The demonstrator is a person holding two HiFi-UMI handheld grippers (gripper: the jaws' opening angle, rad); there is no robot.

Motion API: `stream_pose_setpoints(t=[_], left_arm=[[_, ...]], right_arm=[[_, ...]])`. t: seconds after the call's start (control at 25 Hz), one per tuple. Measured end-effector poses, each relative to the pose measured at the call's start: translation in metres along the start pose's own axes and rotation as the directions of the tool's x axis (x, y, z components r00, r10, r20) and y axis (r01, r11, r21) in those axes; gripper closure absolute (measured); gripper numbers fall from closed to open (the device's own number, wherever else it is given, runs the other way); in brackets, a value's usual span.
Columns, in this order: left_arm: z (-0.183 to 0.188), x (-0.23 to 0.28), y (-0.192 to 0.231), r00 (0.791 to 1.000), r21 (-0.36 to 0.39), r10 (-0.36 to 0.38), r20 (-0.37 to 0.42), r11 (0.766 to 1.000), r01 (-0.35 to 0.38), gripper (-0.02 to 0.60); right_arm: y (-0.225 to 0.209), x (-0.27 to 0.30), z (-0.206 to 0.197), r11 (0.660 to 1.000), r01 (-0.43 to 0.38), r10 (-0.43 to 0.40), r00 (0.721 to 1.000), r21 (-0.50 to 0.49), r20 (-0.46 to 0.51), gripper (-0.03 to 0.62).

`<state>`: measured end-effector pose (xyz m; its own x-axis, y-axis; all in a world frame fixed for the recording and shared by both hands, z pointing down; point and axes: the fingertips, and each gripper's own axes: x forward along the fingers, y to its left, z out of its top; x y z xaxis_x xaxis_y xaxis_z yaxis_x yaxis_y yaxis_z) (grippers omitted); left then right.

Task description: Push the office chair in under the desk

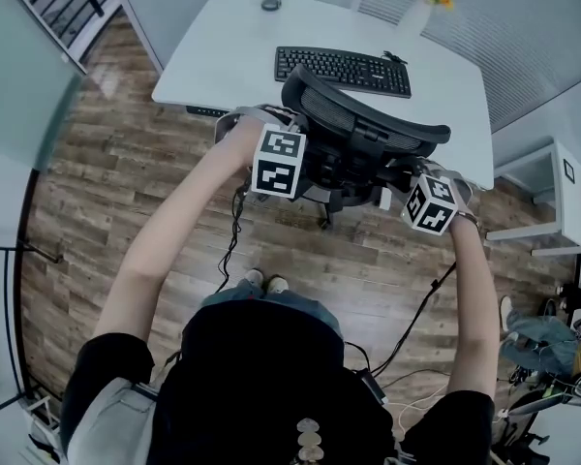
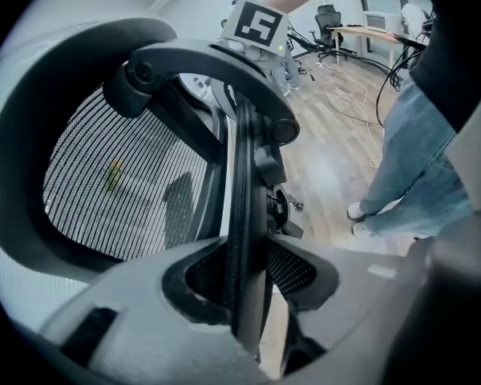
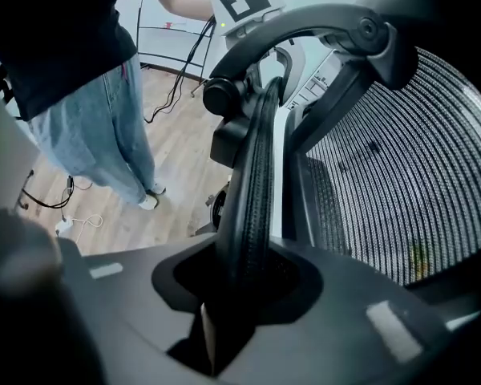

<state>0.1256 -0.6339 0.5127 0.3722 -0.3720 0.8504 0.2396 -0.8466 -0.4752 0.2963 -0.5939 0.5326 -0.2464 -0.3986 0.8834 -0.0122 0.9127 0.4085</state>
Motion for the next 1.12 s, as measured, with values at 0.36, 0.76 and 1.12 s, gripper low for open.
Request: stream_pose_setpoints(t=[0.36,0.76,1.12], left_arm=[[0.000,0.000,0.001,1.000,0.016,0.029,0.011,0.999,-0.029,0.435],[-0.009,-0.043,0.009,0.972,-0.056,0.218,0.087,0.975,-0.214,0.439],[-0.019,-0.146,0.059,0.676,-0.598,0.683,0.276,0.673,-0.435,0.574]], right_arm=[[-0.002,0.001,-0.001,1.000,0.020,-0.020,1.000,0.011,-0.007,0.457],[0.006,-0.032,0.000,0.990,0.120,-0.121,0.993,0.072,0.011,0.393],[-0.023,-0.143,0.031,0.663,0.335,-0.628,0.736,0.669,0.253,0.496]])
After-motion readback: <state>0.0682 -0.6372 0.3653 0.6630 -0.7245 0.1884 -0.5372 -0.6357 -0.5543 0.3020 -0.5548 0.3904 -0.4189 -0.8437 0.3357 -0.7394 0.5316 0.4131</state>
